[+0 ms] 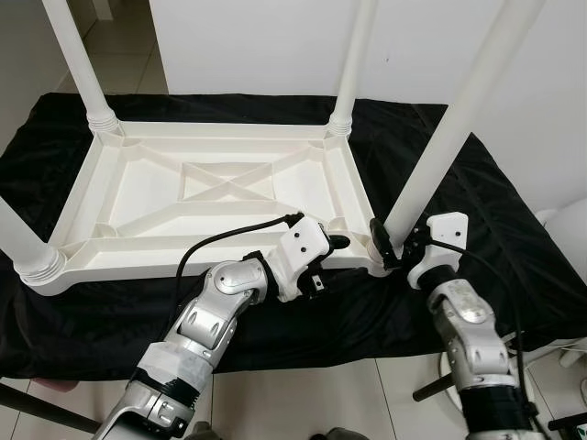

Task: Building children table

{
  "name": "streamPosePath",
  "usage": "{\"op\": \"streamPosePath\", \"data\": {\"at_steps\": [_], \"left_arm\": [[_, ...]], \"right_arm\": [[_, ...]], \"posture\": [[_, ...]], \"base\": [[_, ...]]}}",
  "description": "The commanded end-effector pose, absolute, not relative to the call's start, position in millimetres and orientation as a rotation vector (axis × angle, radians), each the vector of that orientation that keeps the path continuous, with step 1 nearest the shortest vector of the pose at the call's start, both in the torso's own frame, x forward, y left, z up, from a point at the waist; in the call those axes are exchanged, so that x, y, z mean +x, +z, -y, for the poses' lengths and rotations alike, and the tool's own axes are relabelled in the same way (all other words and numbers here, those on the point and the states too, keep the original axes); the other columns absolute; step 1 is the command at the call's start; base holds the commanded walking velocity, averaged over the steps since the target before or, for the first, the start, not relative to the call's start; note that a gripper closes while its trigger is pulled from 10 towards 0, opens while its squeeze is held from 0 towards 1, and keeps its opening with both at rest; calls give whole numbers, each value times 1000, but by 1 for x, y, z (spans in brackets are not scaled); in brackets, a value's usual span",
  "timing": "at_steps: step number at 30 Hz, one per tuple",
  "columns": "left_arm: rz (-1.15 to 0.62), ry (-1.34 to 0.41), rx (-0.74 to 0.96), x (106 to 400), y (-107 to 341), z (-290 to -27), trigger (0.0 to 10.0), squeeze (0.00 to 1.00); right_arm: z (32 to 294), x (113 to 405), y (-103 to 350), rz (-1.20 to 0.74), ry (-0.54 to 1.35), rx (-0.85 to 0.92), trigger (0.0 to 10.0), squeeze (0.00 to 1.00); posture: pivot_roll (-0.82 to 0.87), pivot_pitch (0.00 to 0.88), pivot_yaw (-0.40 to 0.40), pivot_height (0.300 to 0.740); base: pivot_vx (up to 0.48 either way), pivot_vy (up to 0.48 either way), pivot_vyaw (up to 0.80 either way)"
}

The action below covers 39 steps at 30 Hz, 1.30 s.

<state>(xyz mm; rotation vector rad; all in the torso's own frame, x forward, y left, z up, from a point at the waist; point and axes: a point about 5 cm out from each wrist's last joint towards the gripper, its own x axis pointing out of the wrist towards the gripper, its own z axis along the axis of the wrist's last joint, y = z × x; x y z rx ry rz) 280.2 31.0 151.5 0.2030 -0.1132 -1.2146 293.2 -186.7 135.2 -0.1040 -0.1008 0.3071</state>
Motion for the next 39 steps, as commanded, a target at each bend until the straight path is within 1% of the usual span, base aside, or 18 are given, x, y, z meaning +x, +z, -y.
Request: {"op": "streamPosePath", "data": {"at_steps": [1,2,8,11,12,13,14,15,16,17,18,23,30,31,33,37,39], "left_arm": [[121,-1211,209,281,153,-30,10000,0],[121,-1211,209,282,153,-30,10000,0],[118,-1212,210,280,151,-30,10000,0],[96,-1202,227,280,144,-32,10000,0],[88,-1197,228,280,141,-33,10000,0],[82,-1190,232,280,139,-33,10000,0],[82,-1190,232,280,139,-33,10000,0],[80,-1185,232,280,138,-33,10000,0],[80,-1185,232,280,138,-33,10000,0],[80,-1181,233,281,138,-33,10000,0],[79,-1175,232,281,138,-33,10000,0],[72,-1164,235,284,136,-34,10000,0],[64,-1161,235,284,133,-36,10000,0],[50,-1117,219,288,128,-39,10000,0],[37,-1047,214,293,122,-44,10000,0],[35,-1026,217,294,120,-45,10000,0],[37,-989,209,296,120,-47,10000,0]], "right_arm": [[185,295,133,88,382,-105,10000,0],[184,298,132,74,425,-118,10000,0],[183,304,128,37,502,-147,10000,0],[180,309,124,15,543,-164,10000,0],[179,310,122,6,560,-173,7412,0],[178,311,120,0,570,-181,5569,0],[178,311,120,0,570,-181,5569,0],[177,311,117,-6,579,-174,3373,0],[177,311,117,-6,579,-174,3373,0],[177,311,115,-9,585,-170,1490,0],[176,310,112,-20,598,-159,0,0],[173,305,100,-51,614,-116,0,0],[173,302,96,-50,600,-100,0,0],[172,299,94,-47,571,-81,10000,0],[169,295,93,-33,504,-57,10000,0],[169,294,92,-32,468,-48,10000,0],[167,291,91,-18,388,-43,10000,0]], "posture": [[18,0,-38,740],[22,0,-40,740],[27,0,-42,740],[34,0,-46,740],[34,0,-46,740],[34,0,-46,740],[34,0,-46,740],[41,0,-49,740],[41,0,-49,740],[42,0,-51,740],[42,0,-51,740],[37,0,-48,740],[30,0,-44,740],[22,0,-38,740],[21,0,-39,740],[22,0,-40,740],[21,0,-41,740]], "base": [[0,0,0],[0,0,0],[0,0,0],[0,0,0],[0,0,0],[0,0,0],[0,0,0],[0,0,0],[0,0,0],[0,0,0],[0,0,0],[0,0,0],[0,0,0],[0,0,0],[0,0,0],[0,0,0],[0,0,0]]}}
